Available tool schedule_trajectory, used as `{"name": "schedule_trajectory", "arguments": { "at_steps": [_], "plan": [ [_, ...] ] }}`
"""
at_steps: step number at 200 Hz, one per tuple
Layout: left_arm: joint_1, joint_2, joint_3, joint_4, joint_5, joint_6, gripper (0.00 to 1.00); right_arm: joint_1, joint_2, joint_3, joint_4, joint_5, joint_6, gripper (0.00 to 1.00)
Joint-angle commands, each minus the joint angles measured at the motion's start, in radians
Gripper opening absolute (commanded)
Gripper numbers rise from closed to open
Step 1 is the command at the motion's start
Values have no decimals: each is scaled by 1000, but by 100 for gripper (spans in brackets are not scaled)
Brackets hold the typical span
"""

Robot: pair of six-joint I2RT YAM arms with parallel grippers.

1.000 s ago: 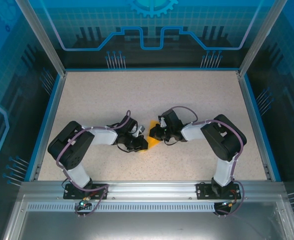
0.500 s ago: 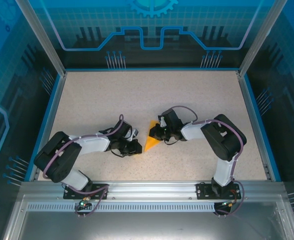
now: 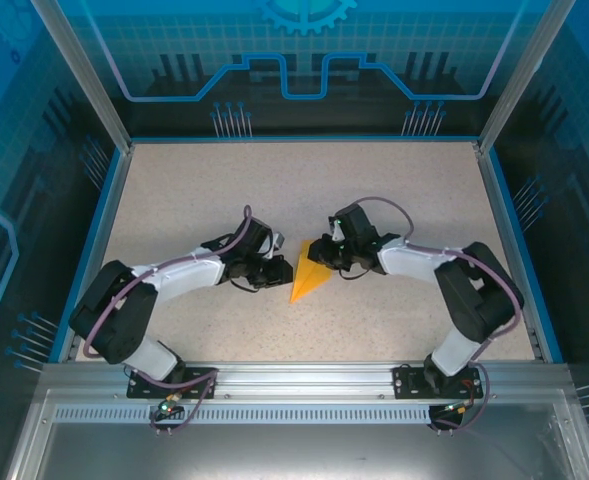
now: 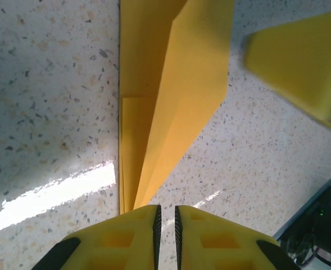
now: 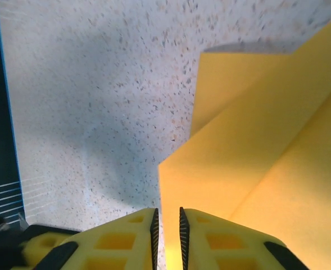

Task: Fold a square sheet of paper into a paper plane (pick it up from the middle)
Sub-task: Fourth fold the wing at the center of the table.

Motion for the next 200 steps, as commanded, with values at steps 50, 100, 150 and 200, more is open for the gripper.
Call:
{"name": "schedule_trajectory", "arguments": {
  "at_steps": [50, 100, 150, 200],
  "plan": [
    [7, 113, 128, -66, -6, 75, 18, -58, -81, -151, -82, 55, 6, 30],
    [13, 171, 190, -90, -6, 99, 18, -57, -39, -152, -32, 21, 29, 32],
    [15, 224, 223, -105, -12, 113, 18, -54, 11, -147, -14, 14, 42, 33],
    [16, 284, 239, -104, -17, 124, 18, -52, 39, -173, 94, -36, 83, 30]
  ]
}}
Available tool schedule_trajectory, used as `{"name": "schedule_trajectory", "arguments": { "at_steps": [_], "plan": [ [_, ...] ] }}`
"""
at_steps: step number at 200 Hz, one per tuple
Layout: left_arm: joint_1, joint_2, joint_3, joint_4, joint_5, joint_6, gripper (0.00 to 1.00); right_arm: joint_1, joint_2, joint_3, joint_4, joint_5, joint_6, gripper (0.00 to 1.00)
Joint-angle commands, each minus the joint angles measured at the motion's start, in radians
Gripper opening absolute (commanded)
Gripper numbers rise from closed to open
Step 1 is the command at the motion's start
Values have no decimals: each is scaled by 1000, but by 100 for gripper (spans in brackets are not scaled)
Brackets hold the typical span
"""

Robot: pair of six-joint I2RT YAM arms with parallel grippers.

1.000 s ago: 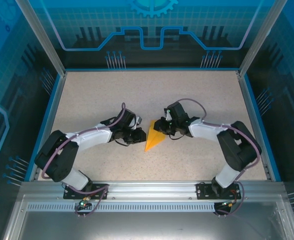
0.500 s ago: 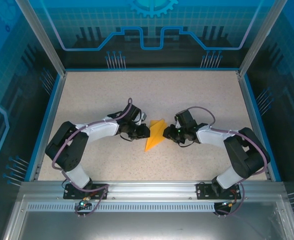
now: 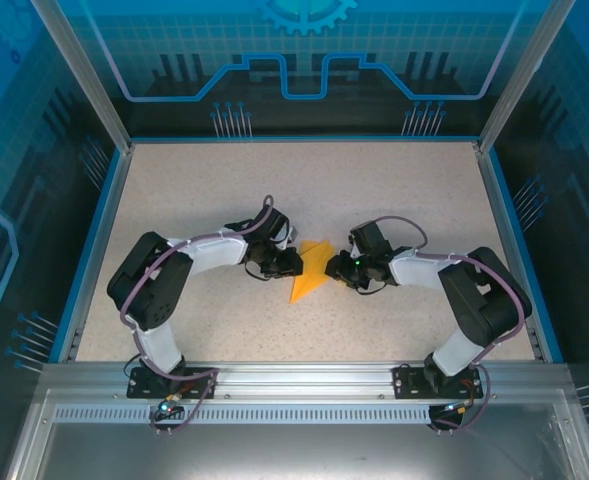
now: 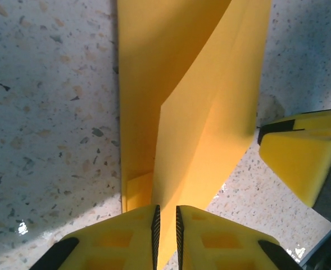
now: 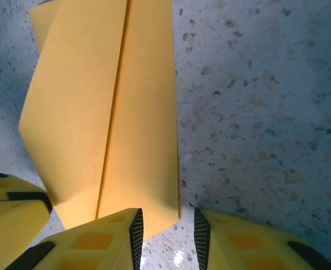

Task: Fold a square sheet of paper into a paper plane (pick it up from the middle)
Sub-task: Fourth fold the wing at the center of the table, then turn over the paper at the center of the table.

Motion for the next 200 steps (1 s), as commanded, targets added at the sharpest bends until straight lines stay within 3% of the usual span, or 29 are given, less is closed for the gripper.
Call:
{"name": "schedule_trajectory", "arguments": {
  "at_steps": [1, 98, 200],
  "plan": [
    [7, 41, 32, -26, -13, 32, 18, 3, 41, -22, 113, -49, 46, 30],
    [7, 95, 44, -41, -5, 38, 18, 11, 57, -14, 173, -61, 98, 30],
    [7, 74, 31, -35, -4, 25, 18, 33, 85, 25, 260, -85, 109, 38]
  ]
}}
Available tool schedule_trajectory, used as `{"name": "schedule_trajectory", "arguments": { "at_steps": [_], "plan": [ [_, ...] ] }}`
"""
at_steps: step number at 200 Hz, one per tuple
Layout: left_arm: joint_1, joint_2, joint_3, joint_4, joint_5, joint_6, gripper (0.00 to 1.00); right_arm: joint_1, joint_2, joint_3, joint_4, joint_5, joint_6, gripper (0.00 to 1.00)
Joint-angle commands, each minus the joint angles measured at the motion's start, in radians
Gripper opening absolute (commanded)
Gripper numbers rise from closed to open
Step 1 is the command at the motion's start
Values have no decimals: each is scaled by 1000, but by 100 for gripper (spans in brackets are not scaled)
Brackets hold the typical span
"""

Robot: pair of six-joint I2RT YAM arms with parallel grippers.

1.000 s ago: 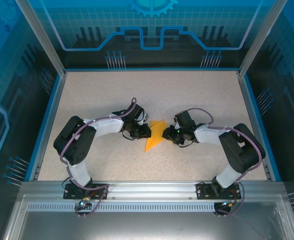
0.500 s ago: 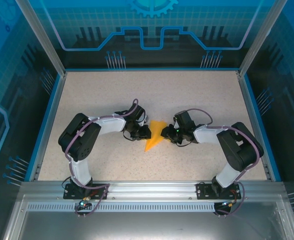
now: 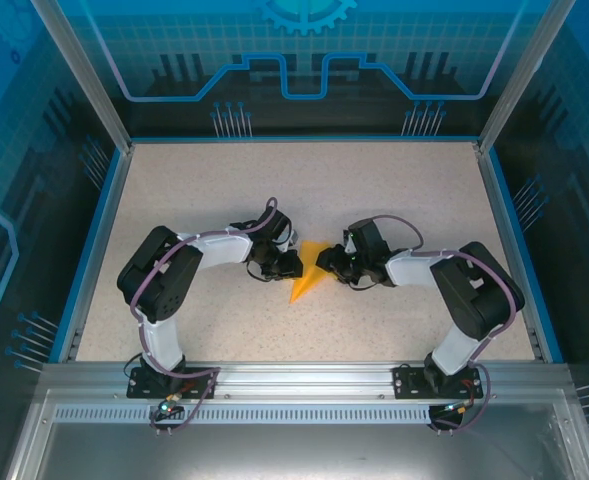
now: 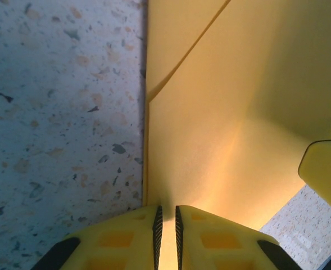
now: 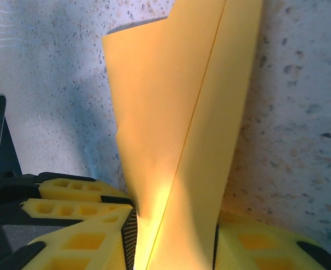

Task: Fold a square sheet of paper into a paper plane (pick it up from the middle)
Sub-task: Turn over the paper at the center of the table.

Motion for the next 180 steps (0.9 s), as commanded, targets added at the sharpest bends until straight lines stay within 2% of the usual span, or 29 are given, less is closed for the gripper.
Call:
{"name": "schedule_trajectory", "arguments": {
  "at_steps": [1, 24, 89, 133, 171, 180],
  "plan": [
    [5, 8, 7, -24, -4, 13, 18, 21, 31, 35, 37, -19, 3, 38],
    [5, 7, 10, -16, 0, 3, 18, 28, 65, 53, 39, -16, 0, 38],
    [5, -28, -17, 16, 21, -30, 18, 42, 107, 49, 133, -24, -18, 27],
    [13, -66, -54, 54, 47, -60, 19, 48, 142, 83, 136, -38, -31, 15],
    [22, -170, -117, 74, 17, -82, 21, 53, 78, 101, 50, -15, -87, 8],
    [22, -216, -143, 83, 0, -89, 22, 58, 45, 108, -22, 3, -111, 8]
  ]
}}
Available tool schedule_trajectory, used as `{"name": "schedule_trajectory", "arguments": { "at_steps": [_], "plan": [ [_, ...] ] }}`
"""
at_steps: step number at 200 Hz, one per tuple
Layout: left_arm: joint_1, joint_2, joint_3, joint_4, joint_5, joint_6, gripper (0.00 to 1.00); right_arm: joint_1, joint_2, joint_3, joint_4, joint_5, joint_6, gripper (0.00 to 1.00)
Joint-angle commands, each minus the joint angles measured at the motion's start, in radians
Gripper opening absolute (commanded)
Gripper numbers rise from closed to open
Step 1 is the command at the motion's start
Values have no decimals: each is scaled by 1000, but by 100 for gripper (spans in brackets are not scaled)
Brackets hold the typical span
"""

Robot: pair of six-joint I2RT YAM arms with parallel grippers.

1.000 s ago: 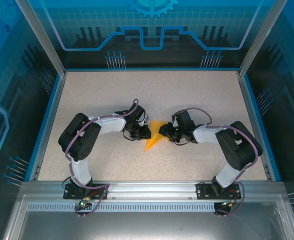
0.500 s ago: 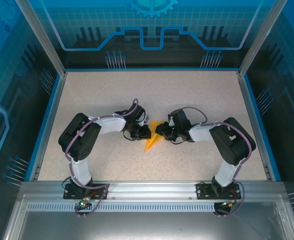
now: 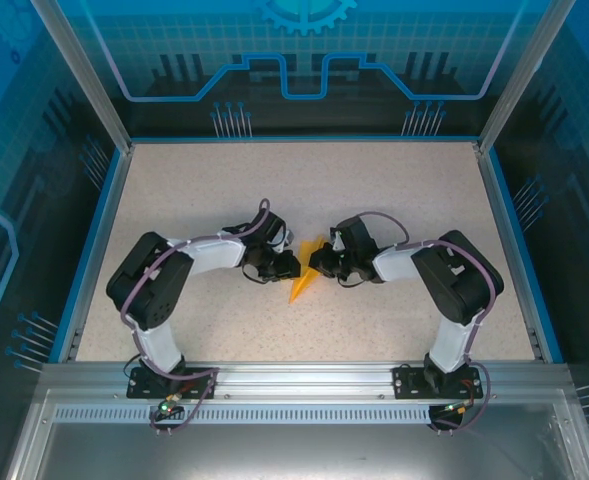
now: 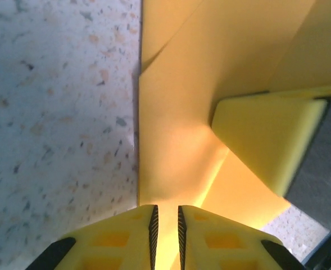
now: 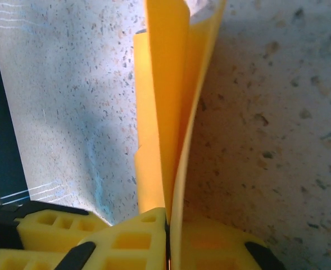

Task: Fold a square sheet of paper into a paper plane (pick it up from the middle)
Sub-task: Turn over the paper at the center of the table.

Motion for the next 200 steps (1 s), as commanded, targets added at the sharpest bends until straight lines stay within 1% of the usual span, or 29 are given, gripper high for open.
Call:
{"name": "schedule_trajectory", "arguments": {
  "at_steps": [1, 18, 29, 43, 50, 61, 82, 95, 102, 114, 127, 139, 150, 171, 200],
  "plan": [
    [10, -119, -56, 26, -17, -35, 22, 21, -80, 36, -111, 26, -69, 8],
    [12, -206, -104, 21, -66, -39, 23, 36, -146, 71, -246, 74, -135, 7],
    [11, -272, -137, 15, -107, -46, 23, 55, -188, 108, -393, 139, -193, 7],
    [14, -357, -187, 5, -163, -54, 24, 100, -231, 207, -604, 281, -275, 8],
    [16, -398, -210, -1, -190, -55, 26, 127, -240, 255, -736, 358, -302, 8],
    [19, -468, -246, -10, -236, -63, 28, 159, -231, 344, -951, 513, -315, 9],
    [29, -592, -308, -29, -324, -86, 30, 234, -158, 506, -1278, 784, -289, 8],
    [33, -661, -341, -44, -386, -108, 32, 283, -80, 607, -1490, 944, -203, 7],
    [36, -694, -358, -51, -415, -122, 33, 307, -33, 660, -1579, 1007, -151, 7],
    [39, -749, -385, -58, -454, -142, 35, 346, 43, 739, -1715, 1077, -74, 8],
    [42, -803, -411, -74, -503, -169, 37, 376, 130, 806, -1773, 1094, -36, 10],
    [43, -845, -434, -74, -524, -176, 40, 393, 205, 859, -1784, 1069, -35, 10],
    [44, -873, -444, -91, -544, -185, 41, 412, 269, 908, -1779, 1034, -36, 10],
    [49, -908, -453, -118, -559, -188, 43, 444, 358, 978, -1723, 958, -53, 12],
    [54, -925, -468, -127, -561, -195, 45, 454, 448, 1019, -1625, 828, -70, 15]
  ]
}}
